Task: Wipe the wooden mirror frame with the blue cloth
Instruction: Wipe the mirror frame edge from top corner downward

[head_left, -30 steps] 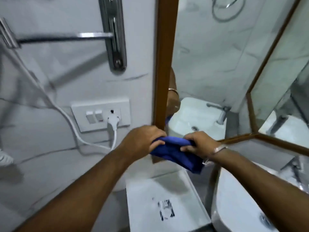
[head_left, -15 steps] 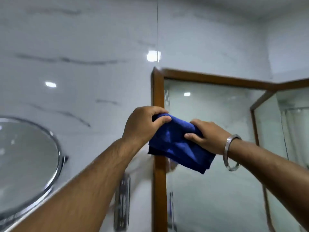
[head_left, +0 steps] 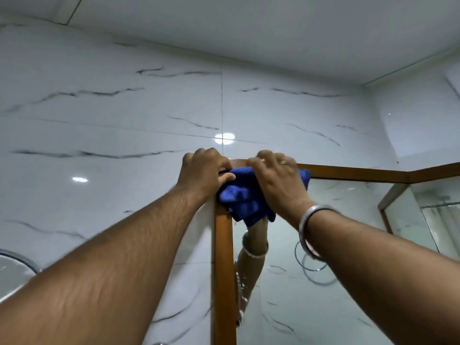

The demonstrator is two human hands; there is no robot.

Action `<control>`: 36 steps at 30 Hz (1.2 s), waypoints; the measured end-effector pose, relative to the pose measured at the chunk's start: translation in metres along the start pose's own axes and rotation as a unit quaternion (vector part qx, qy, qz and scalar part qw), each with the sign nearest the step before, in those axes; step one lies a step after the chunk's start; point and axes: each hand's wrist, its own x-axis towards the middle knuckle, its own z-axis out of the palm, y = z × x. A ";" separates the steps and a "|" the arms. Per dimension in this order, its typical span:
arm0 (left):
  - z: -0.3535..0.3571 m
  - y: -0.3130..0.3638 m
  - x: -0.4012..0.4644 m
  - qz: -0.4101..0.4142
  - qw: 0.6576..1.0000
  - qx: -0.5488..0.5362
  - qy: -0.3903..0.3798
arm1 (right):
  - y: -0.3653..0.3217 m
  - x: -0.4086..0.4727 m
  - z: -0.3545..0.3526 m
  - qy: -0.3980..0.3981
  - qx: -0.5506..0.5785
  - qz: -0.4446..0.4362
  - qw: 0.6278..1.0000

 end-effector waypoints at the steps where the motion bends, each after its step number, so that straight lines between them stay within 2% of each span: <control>1: 0.003 -0.002 -0.001 -0.013 1.000 0.002 -0.003 | -0.006 -0.003 0.006 -0.001 -0.006 -0.032 0.999; 6: 0.023 -0.004 -0.031 -0.033 0.998 -0.045 0.040 | -0.005 -0.023 0.039 -0.007 -0.019 -0.113 0.993; 9: 0.038 -0.015 -0.068 -0.043 0.999 -0.020 0.005 | 0.006 -0.034 0.050 -0.074 0.061 -0.093 0.991; 12: 0.050 -0.024 -0.086 0.001 0.996 0.090 -0.013 | 0.008 -0.039 0.057 -0.098 0.056 -0.081 0.990; 19: 0.063 -0.028 -0.080 0.028 0.986 0.165 -0.014 | -0.005 -0.007 0.060 -0.075 -0.005 -0.042 0.996; 22: 0.065 -0.030 -0.079 0.030 0.985 0.167 -0.007 | -0.014 -0.011 0.059 -0.070 0.020 -0.026 0.997; 26: 0.069 -0.032 -0.077 0.032 0.986 0.162 0.008 | -0.046 -0.076 0.048 -0.092 0.102 0.016 0.990; 31: 0.070 -0.033 -0.078 0.030 0.985 0.168 0.004 | -0.088 -0.188 0.032 -0.102 0.123 -0.029 0.987; 33: 0.069 -0.032 -0.079 0.028 0.986 0.167 -0.004 | -0.081 -0.174 0.031 -0.130 0.080 -0.050 0.987; 34: 0.067 -0.032 -0.080 0.026 0.986 0.166 -0.008 | -0.076 -0.153 0.031 -0.154 0.058 -0.047 0.985; 36: 0.065 -0.032 -0.081 0.026 0.986 0.163 -0.018 | -0.060 -0.101 0.035 -0.154 0.028 -0.022 0.987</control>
